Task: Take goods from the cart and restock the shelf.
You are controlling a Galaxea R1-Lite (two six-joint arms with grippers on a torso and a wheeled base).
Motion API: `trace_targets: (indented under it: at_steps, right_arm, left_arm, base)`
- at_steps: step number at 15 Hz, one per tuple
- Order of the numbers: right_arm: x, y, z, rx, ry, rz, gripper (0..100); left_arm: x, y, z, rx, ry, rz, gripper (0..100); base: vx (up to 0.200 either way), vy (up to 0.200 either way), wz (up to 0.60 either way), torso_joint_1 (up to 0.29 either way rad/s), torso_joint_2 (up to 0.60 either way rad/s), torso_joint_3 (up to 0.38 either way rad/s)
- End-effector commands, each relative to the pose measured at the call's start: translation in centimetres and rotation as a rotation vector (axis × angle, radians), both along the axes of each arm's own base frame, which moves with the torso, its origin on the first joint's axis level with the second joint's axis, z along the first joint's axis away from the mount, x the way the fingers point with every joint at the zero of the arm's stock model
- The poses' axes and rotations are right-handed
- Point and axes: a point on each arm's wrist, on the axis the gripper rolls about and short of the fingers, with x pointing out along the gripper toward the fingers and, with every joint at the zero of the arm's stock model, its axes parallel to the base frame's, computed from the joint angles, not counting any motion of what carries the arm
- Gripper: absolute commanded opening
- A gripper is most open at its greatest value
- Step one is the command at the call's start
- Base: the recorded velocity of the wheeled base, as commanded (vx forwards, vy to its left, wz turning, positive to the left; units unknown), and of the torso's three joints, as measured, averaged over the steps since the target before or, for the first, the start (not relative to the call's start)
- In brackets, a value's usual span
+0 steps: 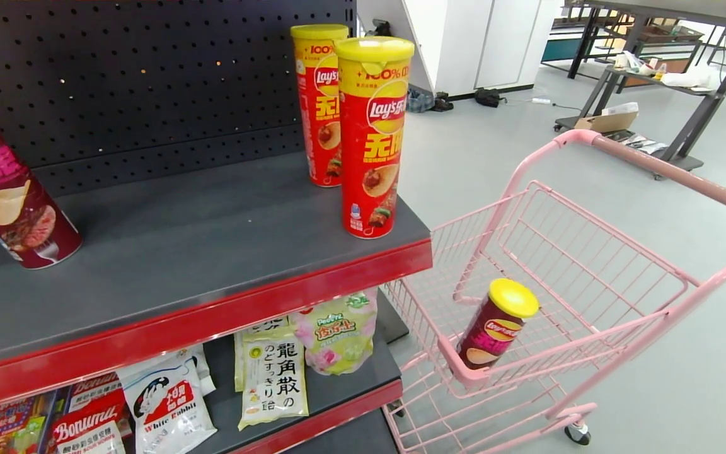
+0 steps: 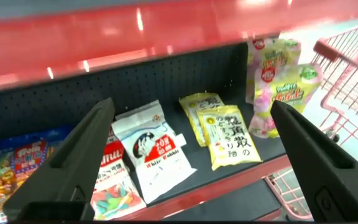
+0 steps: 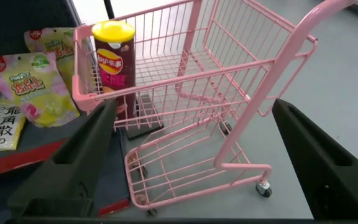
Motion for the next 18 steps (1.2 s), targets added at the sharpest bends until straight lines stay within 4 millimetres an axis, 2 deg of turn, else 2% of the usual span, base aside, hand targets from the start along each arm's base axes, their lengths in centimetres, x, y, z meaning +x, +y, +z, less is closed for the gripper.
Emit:
trace_targets:
  at_steps: [1, 7, 8, 9, 10, 11, 12, 13, 14, 16, 18]
  right_arm:
    - [0.0, 0.0, 0.0, -0.001, 0.001, 0.001, 100]
    - [-0.1, 0.0, 0.3, -0.008, -0.013, -0.004, 100]
    - [-0.2, 0.0, 5.5, 0.018, -0.052, 0.006, 100]
    - [1.3, 0.0, 10.2, 0.102, -0.02, 0.017, 100]
    - [3.4, 0.2, 13.1, 0.125, 0.028, 0.118, 100]
    - [5.2, 0.5, 13.2, 0.111, 0.098, 0.183, 100]
    - [8.0, 0.9, 12.3, 0.117, 0.195, 0.215, 100]
    - [10.7, 1.5, 10.7, 0.118, 0.233, 0.243, 100]
    - [13.1, 2.3, 8.3, 0.112, 0.264, 0.289, 100]
    - [16.4, 4.1, 5.1, 0.101, 0.326, 0.361, 100]
    - [19.0, 4.8, 3.8, 0.107, 0.38, 0.357, 100]
  left_arm:
    - [0.0, 0.0, 0.0, 0.0, 0.001, 0.001, 100]
    - [0.0, 0.0, 0.0, 0.0, 0.001, 0.001, 100]
    - [0.0, 0.0, 0.0, 0.0, 0.001, 0.001, 100]
    - [0.0, 0.0, 0.0, 0.0, 0.001, 0.001, 100]
    - [0.0, 0.0, 0.0, 0.0, 0.001, -0.001, 100]
    - [0.0, 0.0, 0.0, 0.0, 0.001, -0.001, 100]
    - [0.0, 0.0, 0.0, 0.0, 0.001, -0.001, 100]
    - [0.0, 0.0, 0.0, 0.0, 0.001, 0.001, 100]
    - [0.0, 0.0, 0.0, 0.0, 0.001, 0.001, 100]
    - [0.0, 0.0, 0.0, 0.0, 0.001, 0.001, 100]
    - [0.0, 0.0, 0.0, 0.001, 0.001, 0.001, 100]
  base:
    - [0.0, 0.0, 0.0, -0.173, 0.54, 0.383]
    - [0.0, 0.0, 0.0, -0.041, 0.13, 0.094]
    - [0.0, 0.0, 0.0, 0.0, 0.0, 0.0]
    - [0.0, 0.0, 0.0, 0.0, 0.0, 0.0]
    - [0.0, 0.0, 0.0, 0.0, 0.0, 0.0]
    - [0.0, 0.0, 0.0, 0.0, 0.0, 0.0]
    - [0.0, 0.0, 0.0, 0.0, 0.0, 0.0]
    - [0.0, 0.0, 0.0, 0.0, 0.0, 0.0]
    - [0.0, 0.0, 0.0, 0.0, 0.0, 0.0]
    - [0.0, 0.0, 0.0, 0.0, 0.0, 0.0]
    - [0.0, 0.0, 0.0, 0.0, 0.0, 0.0]
